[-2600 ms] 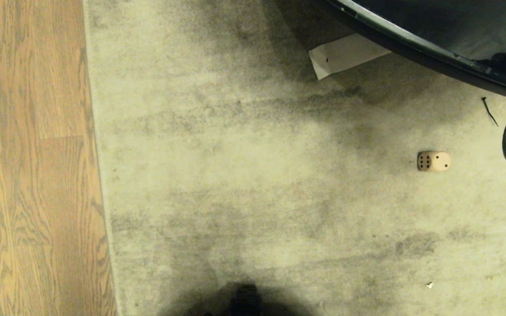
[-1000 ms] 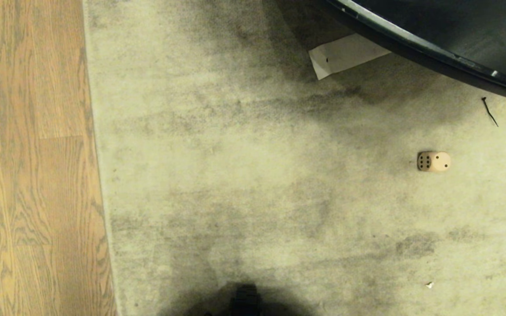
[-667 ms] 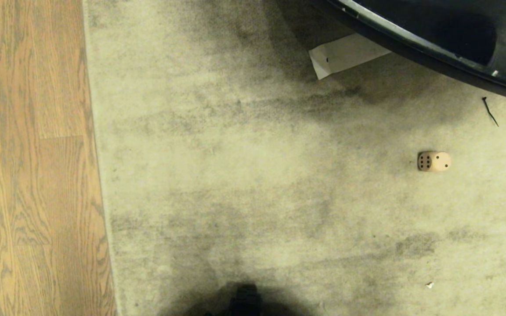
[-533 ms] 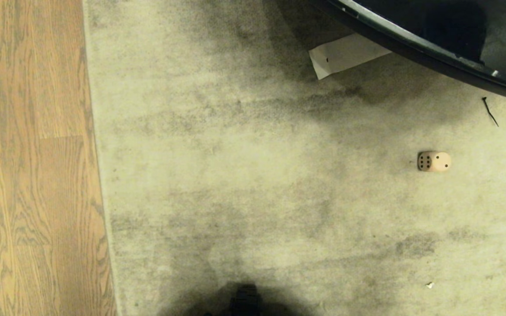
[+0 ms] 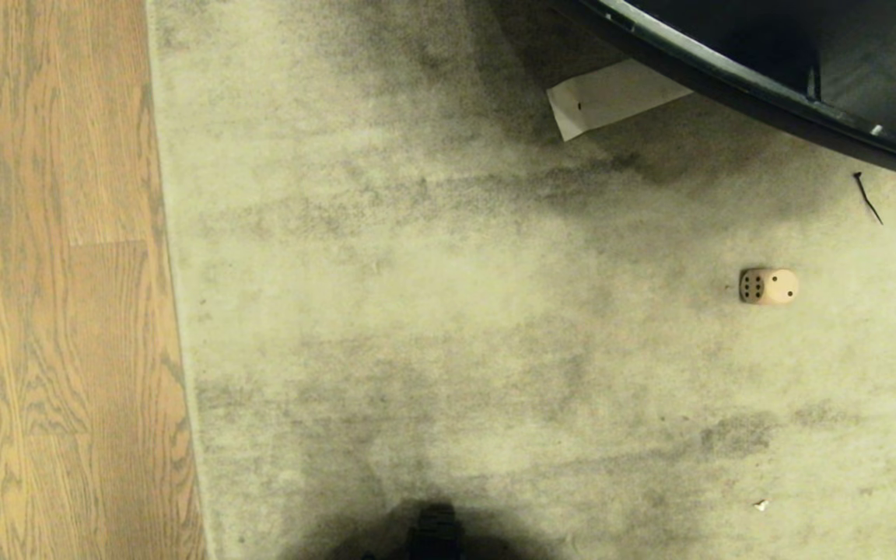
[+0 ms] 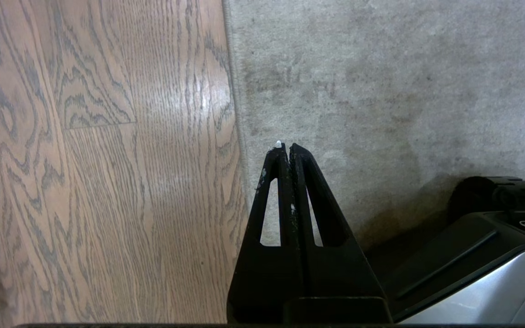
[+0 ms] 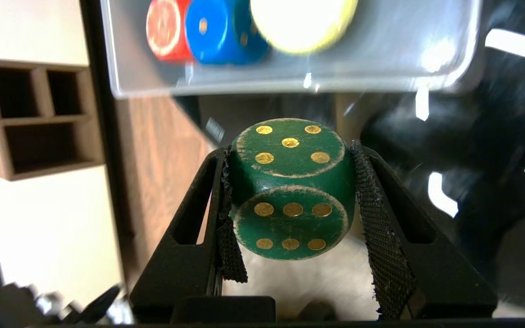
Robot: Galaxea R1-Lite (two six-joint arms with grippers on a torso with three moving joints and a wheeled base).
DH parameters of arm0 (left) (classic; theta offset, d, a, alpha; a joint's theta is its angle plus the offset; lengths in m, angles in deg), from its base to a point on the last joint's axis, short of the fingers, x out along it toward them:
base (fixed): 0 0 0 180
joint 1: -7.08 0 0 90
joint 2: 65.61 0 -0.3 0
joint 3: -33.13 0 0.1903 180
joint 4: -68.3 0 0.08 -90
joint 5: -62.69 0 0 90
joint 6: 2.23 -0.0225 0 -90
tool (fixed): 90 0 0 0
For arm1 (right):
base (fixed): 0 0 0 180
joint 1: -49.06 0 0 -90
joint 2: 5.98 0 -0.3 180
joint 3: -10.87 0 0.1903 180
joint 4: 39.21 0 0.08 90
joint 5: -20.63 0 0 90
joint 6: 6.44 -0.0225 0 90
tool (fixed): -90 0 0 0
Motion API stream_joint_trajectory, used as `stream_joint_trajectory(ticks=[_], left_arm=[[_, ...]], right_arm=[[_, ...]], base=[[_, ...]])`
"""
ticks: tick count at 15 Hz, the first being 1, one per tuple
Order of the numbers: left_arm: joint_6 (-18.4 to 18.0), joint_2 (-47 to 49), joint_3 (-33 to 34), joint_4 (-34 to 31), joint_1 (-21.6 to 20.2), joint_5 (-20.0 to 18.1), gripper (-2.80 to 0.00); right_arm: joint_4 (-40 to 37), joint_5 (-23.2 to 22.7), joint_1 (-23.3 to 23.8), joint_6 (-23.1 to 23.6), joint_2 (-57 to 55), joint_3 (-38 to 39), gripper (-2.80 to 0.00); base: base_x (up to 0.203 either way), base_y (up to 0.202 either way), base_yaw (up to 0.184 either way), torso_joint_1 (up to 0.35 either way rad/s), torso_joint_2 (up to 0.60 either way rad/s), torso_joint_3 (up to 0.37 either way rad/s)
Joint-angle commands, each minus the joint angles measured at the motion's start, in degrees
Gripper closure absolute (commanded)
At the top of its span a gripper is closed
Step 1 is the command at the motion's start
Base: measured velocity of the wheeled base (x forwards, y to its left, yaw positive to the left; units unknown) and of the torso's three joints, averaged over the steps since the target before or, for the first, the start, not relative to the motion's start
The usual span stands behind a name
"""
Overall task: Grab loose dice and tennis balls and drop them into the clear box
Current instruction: Put the toys in the box
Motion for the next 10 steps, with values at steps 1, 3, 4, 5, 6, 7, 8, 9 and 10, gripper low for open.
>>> stream_joint_trajectory(ticks=[1,3,4,5,6,7,8,9,10], left_arm=[[0.0,0.0,0.2,0.0,0.0,0.0,0.0],[0.0,0.0,0.2,0.0,0.0,0.0,0.0],[0.0,0.0,0.2,0.0,0.0,0.0,0.0],[0.0,0.0,0.2,0.0,0.0,0.0,0.0],[0.0,0.0,0.2,0.0,0.0,0.0,0.0],[0.0,0.0,0.2,0.0,0.0,0.0,0.0],[0.0,0.0,0.2,0.0,0.0,0.0,0.0],[0.0,0.0,0.2,0.0,0.0,0.0,0.0],[0.0,0.0,0.2,0.0,0.0,0.0,0.0]], right_arm=[[-2.3,-2.1,0.0,-0.2,1.5,0.0,0.0],[-2.6,-2.5,0.0,-0.4,2.2,0.0,0.0],[-2.4,-2.5,0.0,-0.4,2.6,0.0,0.0],[-1.9,-2.6,0.0,-0.4,2.7,-0.1,0.0],[-1.2,-2.6,0.0,-0.9,2.7,-0.1,0.0],[1.0,-2.5,0.0,-3.1,2.7,-0.1,0.0],[3.8,-2.5,0.1,-5.4,2.8,-0.1,0.0],[6.6,-2.4,0.1,-7.4,2.8,-0.1,0.0],[7.6,-2.3,0.3,-9.2,2.6,-0.1,0.0]], base=[[0.0,0.0,0.0,0.0,0.0,0.0],[0.0,0.0,0.0,0.0,0.0,0.0],[0.0,0.0,0.0,0.0,0.0,0.0],[0.0,0.0,0.0,0.0,0.0,0.0],[0.0,0.0,0.0,0.0,0.0,0.0],[0.0,0.0,0.0,0.0,0.0,0.0],[0.0,0.0,0.0,0.0,0.0,0.0],[0.0,0.0,0.0,0.0,0.0,0.0],[0.0,0.0,0.0,0.0,0.0,0.0]])
